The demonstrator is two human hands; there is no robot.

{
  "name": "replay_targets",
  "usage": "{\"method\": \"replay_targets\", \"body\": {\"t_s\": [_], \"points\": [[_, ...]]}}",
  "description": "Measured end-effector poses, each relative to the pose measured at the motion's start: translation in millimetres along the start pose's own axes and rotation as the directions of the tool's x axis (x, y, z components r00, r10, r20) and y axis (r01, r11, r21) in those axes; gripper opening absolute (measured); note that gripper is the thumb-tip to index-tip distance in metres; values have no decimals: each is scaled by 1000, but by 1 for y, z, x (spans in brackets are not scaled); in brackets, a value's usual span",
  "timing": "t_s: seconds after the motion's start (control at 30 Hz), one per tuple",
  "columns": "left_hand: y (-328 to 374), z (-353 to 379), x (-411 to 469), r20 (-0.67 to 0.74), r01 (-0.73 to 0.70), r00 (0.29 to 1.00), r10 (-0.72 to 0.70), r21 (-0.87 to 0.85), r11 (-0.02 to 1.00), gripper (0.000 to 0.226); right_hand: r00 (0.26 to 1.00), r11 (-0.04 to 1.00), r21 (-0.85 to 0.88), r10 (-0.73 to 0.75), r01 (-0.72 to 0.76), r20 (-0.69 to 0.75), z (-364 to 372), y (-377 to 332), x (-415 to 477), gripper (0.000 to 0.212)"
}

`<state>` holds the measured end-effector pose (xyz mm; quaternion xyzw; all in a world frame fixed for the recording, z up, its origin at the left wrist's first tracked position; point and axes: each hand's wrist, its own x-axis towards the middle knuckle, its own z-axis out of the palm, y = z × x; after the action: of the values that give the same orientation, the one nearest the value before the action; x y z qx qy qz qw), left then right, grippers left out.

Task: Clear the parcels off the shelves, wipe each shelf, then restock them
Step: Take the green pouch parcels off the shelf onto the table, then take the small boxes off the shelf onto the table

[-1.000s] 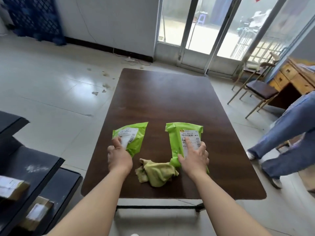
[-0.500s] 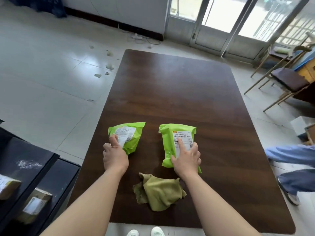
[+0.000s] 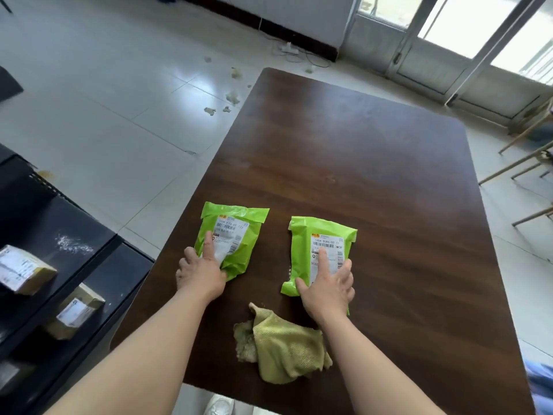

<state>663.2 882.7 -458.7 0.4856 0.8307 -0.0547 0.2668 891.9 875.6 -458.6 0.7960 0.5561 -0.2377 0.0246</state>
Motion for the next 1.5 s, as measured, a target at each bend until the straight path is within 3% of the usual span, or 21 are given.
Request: {"method": "replay_targets", "body": {"t_s": [0.23, 0.4, 0.5, 0.6, 0.73, 0.93, 1.13, 1.33, 1.5], "points": [[-4, -26, -29, -144, -99, 985, 94, -33, 995, 90, 984, 985, -50, -169, 167, -54, -25, -15, -14, 83], [-20, -51, -59, -305, -159, 947, 95, -193, 968, 47, 938, 940, -26, -340, 339, -71, -43, -46, -35, 76], [-44, -61, -80, -349, -163, 936, 38, -335, 928, 32, 885, 889, -27, -459, 458, -79, -46, -71, -53, 69], [-90, -65, -105, -374, -70, 921, -109, -433, 899, 28, 803, 805, -59, -594, 591, -46, -38, -105, -80, 57], [-153, -62, -130, -358, 55, 891, -279, -525, 849, 22, 705, 702, -85, -709, 707, 5, -21, -141, -118, 48], [-260, -47, -173, -304, 224, 787, -537, -671, 707, 16, 524, 514, -108, -843, 851, 122, 27, -200, -189, 44], [-353, -24, -186, -244, 310, 690, -682, -751, 583, 19, 396, 380, -112, -893, 918, 213, 91, -262, -239, 46], [-446, -1, -165, -195, 347, 651, -734, -783, 516, 21, 341, 323, -107, -897, 940, 281, 172, -320, -281, 43], [-514, 13, -127, -152, 347, 665, -731, -804, 483, 19, 365, 346, -116, -887, 931, 283, 236, -364, -299, 41]]}}
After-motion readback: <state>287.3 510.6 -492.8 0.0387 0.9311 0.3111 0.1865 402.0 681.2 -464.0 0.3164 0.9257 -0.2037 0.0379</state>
